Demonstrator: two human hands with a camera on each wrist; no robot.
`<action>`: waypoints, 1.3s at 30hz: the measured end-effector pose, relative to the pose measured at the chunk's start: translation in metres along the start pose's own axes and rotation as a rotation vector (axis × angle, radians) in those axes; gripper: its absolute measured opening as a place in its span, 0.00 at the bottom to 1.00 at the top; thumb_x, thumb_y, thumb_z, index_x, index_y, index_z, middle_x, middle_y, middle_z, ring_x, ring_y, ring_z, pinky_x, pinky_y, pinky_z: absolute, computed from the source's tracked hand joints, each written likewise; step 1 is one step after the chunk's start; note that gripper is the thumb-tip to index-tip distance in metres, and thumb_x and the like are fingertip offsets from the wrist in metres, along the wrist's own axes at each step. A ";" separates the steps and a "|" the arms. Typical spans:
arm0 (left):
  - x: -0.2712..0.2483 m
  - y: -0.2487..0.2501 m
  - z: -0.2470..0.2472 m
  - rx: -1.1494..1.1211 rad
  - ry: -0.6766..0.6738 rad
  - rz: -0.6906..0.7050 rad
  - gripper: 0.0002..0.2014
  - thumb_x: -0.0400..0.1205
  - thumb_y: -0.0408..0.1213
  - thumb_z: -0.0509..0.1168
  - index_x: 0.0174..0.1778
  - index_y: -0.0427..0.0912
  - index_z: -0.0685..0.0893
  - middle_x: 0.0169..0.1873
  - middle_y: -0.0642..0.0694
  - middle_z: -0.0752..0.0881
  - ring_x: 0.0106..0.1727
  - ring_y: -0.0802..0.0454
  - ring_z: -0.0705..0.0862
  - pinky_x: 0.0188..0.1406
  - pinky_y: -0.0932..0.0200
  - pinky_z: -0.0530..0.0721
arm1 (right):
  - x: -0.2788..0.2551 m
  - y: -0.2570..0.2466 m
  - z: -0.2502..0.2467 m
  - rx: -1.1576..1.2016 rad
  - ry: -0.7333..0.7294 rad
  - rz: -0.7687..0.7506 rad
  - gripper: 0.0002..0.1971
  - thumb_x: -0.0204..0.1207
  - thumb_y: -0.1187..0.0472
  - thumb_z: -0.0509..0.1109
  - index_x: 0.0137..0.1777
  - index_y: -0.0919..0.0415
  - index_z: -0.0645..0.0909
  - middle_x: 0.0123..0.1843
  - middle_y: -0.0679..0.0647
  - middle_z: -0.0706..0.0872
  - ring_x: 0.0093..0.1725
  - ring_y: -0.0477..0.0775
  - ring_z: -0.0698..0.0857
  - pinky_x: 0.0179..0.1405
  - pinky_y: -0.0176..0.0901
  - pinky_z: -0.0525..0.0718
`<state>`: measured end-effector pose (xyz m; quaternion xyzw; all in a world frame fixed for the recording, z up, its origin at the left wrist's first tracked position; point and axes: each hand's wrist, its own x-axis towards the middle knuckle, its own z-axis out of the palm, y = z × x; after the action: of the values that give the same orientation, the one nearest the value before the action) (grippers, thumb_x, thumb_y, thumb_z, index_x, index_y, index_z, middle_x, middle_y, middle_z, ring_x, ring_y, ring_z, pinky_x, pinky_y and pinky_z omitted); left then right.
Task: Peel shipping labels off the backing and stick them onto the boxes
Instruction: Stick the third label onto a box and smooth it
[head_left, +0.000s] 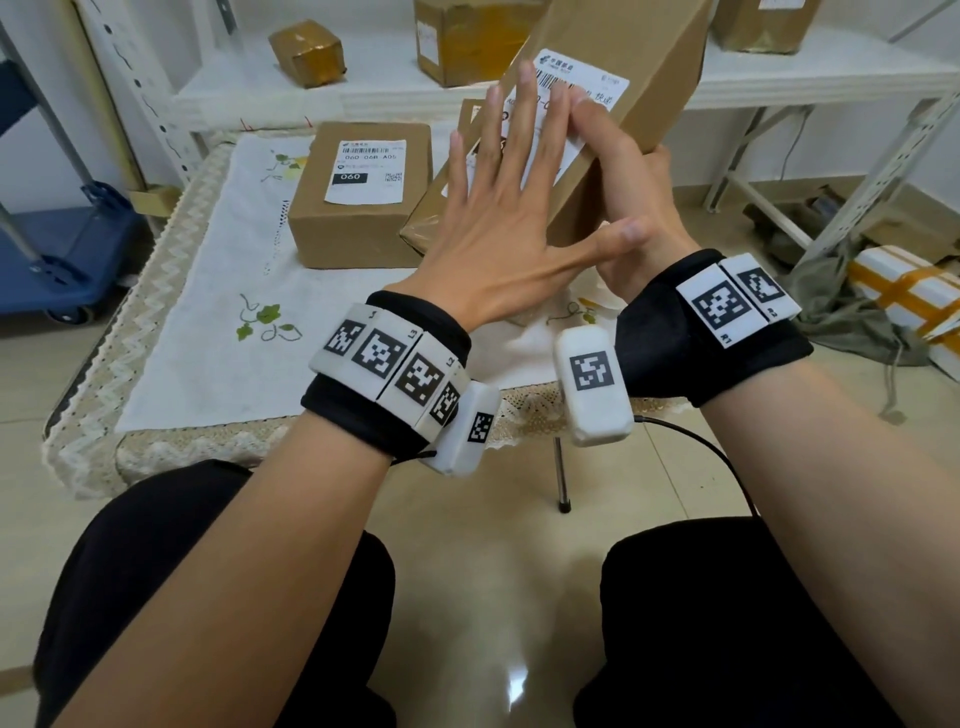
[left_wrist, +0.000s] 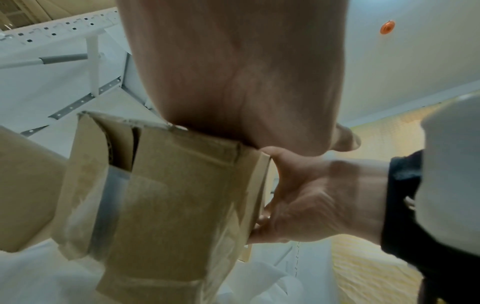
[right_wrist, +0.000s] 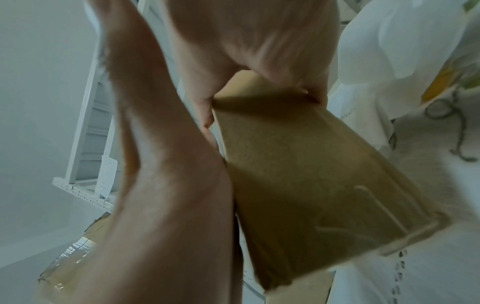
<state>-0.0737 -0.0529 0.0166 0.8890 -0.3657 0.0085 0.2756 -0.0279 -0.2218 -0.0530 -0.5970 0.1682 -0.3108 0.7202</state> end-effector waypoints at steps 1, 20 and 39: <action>-0.001 -0.008 0.002 0.100 0.053 0.069 0.53 0.77 0.76 0.32 0.89 0.38 0.32 0.88 0.36 0.30 0.88 0.39 0.29 0.82 0.42 0.19 | 0.003 -0.006 0.002 -0.014 -0.045 0.086 0.50 0.52 0.29 0.86 0.72 0.44 0.70 0.73 0.52 0.80 0.69 0.54 0.85 0.61 0.60 0.89; 0.009 -0.037 0.001 0.131 0.159 0.096 0.58 0.73 0.80 0.45 0.90 0.45 0.35 0.89 0.40 0.31 0.89 0.40 0.30 0.86 0.31 0.31 | -0.048 -0.053 0.032 -0.012 -0.044 0.135 0.53 0.43 0.35 0.88 0.71 0.50 0.72 0.69 0.57 0.84 0.67 0.57 0.87 0.64 0.56 0.89; -0.006 -0.024 0.018 0.181 0.021 0.217 0.58 0.73 0.80 0.44 0.90 0.45 0.33 0.88 0.41 0.30 0.88 0.41 0.28 0.85 0.34 0.29 | -0.042 -0.048 0.020 -0.020 0.120 0.204 0.56 0.48 0.28 0.84 0.75 0.51 0.70 0.70 0.51 0.82 0.69 0.53 0.83 0.68 0.55 0.83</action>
<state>-0.0661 -0.0440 -0.0117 0.8652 -0.4546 0.0805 0.1957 -0.0594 -0.1842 -0.0074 -0.5642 0.2738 -0.2696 0.7308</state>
